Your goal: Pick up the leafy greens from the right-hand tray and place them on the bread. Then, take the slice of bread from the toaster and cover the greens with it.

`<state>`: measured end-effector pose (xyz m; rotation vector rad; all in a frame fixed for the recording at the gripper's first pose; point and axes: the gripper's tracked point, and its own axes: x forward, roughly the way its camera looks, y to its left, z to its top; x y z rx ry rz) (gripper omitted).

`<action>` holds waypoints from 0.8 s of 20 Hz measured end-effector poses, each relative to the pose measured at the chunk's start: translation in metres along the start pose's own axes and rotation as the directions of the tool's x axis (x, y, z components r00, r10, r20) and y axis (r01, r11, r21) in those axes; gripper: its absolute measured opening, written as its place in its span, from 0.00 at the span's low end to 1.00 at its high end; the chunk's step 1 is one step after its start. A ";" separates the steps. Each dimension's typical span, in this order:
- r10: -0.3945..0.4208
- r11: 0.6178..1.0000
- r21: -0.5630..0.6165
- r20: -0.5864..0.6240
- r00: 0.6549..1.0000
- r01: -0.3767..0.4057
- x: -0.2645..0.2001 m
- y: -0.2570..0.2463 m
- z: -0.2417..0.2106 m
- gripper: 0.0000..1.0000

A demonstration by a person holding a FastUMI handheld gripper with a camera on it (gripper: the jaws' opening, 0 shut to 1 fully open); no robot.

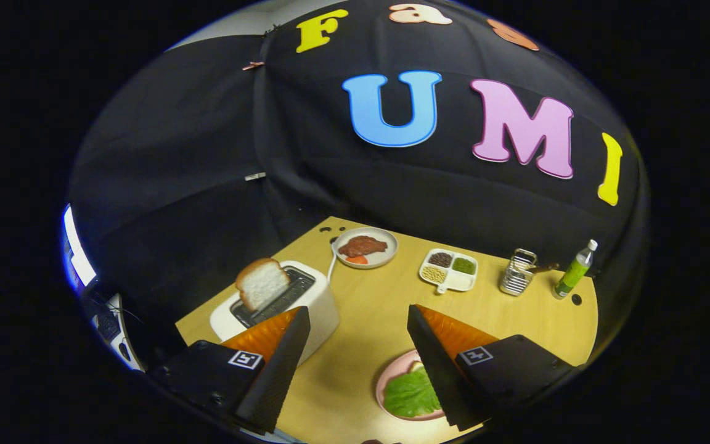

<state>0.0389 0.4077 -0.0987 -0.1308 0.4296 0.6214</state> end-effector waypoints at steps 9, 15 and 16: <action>0.135 0.984 -0.114 -0.031 0.990 -0.137 0.049 0.110 0.009 0.99; 0.129 0.983 -0.123 -0.065 0.989 -0.137 0.096 0.145 -0.009 0.99; 0.118 0.984 -0.128 -0.065 0.991 -0.125 0.104 0.145 -0.012 0.98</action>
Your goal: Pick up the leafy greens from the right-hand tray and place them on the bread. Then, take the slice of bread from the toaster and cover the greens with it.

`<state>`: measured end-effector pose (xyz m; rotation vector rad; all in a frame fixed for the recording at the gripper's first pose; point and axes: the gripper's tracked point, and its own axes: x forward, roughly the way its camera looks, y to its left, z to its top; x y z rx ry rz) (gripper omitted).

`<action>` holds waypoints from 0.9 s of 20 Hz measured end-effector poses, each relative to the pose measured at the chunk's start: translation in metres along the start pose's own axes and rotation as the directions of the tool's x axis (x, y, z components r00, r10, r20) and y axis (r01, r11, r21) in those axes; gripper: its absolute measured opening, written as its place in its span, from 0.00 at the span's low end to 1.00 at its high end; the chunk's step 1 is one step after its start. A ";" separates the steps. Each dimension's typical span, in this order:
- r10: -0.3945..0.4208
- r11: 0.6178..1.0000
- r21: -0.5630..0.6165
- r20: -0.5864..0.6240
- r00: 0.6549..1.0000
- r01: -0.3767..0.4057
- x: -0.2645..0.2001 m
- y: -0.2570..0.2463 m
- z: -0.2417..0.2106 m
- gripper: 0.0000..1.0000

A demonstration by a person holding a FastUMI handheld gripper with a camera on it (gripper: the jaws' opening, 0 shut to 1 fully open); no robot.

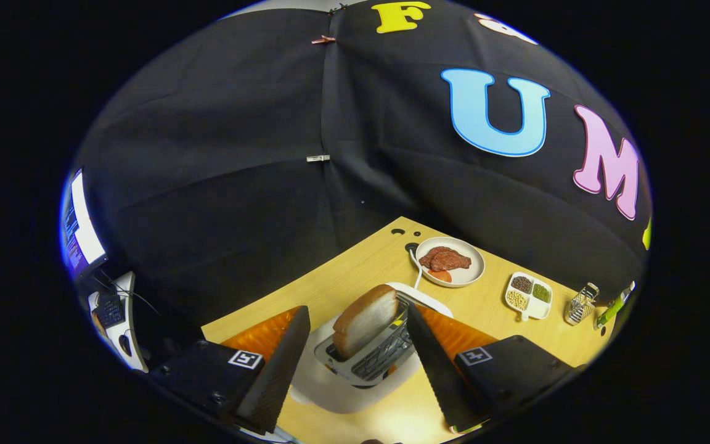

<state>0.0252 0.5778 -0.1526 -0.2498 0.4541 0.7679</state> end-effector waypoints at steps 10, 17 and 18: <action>-0.088 0.995 -0.050 -0.059 0.994 0.085 0.055 0.002 -0.020 0.99; -0.118 0.991 -0.071 -0.063 0.991 0.113 0.057 -0.001 -0.023 0.62; -0.119 0.992 -0.060 -0.074 0.990 0.115 0.057 -0.001 -0.025 0.59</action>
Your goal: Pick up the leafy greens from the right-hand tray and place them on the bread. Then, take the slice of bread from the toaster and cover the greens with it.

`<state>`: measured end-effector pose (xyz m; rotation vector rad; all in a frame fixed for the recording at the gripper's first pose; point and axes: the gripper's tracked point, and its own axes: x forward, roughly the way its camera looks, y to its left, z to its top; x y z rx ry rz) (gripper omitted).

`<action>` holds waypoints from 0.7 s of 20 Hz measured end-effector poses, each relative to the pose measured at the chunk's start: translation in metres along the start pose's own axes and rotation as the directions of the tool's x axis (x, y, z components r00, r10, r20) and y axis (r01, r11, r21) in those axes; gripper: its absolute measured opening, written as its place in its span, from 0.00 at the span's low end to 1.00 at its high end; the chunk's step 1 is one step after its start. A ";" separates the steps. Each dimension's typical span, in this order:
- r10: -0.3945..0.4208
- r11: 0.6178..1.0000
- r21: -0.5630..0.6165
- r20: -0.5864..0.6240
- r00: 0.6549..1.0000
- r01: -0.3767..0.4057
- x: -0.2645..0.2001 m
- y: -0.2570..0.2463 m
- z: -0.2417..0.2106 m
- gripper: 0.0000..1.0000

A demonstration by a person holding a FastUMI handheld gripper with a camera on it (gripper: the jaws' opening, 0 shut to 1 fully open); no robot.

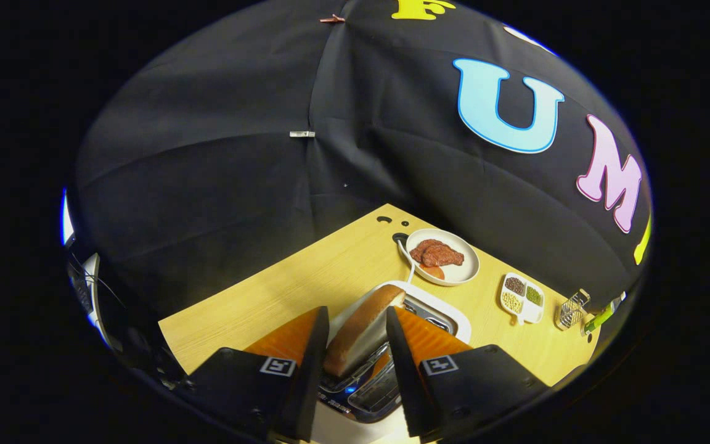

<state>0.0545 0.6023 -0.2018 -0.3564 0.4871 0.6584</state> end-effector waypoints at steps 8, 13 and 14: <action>0.076 0.986 0.148 -0.022 0.997 -0.072 -0.010 -0.007 0.005 0.14; 0.099 0.973 0.207 0.018 0.995 -0.101 -0.026 -0.017 0.019 0.14; 0.101 0.970 0.218 0.032 0.994 -0.106 -0.032 -0.020 0.027 0.14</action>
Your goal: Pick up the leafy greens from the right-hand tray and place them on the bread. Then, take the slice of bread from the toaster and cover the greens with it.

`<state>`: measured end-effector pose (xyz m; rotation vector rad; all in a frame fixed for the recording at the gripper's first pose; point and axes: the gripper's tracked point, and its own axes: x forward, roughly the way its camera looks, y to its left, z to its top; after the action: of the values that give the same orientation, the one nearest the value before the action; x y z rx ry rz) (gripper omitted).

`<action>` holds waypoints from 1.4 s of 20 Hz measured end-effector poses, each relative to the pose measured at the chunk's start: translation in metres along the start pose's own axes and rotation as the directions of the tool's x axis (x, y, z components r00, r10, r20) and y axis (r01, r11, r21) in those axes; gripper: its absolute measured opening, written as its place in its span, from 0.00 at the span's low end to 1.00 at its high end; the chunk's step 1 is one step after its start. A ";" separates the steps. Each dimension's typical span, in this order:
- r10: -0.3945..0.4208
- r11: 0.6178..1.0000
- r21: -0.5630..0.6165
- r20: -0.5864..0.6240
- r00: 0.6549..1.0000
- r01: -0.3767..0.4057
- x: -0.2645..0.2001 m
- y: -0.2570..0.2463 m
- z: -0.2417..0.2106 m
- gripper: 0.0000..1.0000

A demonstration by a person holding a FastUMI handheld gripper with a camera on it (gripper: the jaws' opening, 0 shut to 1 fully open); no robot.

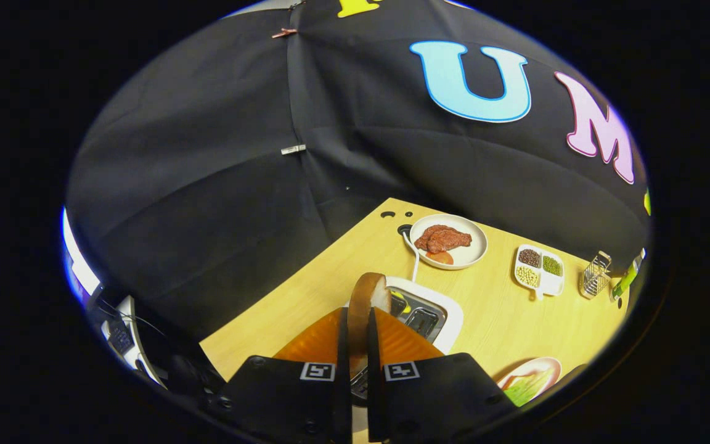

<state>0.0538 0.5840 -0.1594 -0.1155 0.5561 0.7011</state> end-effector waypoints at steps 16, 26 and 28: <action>-0.083 0.986 0.158 0.216 0.973 0.049 -0.112 -0.113 0.066 0.14; -0.203 0.941 0.288 0.054 0.978 0.179 -0.148 -0.221 -0.054 0.14; -0.214 0.925 0.328 0.026 0.976 0.195 -0.149 -0.240 -0.075 0.14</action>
<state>0.0806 0.2937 -0.1650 0.1533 0.5842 0.4008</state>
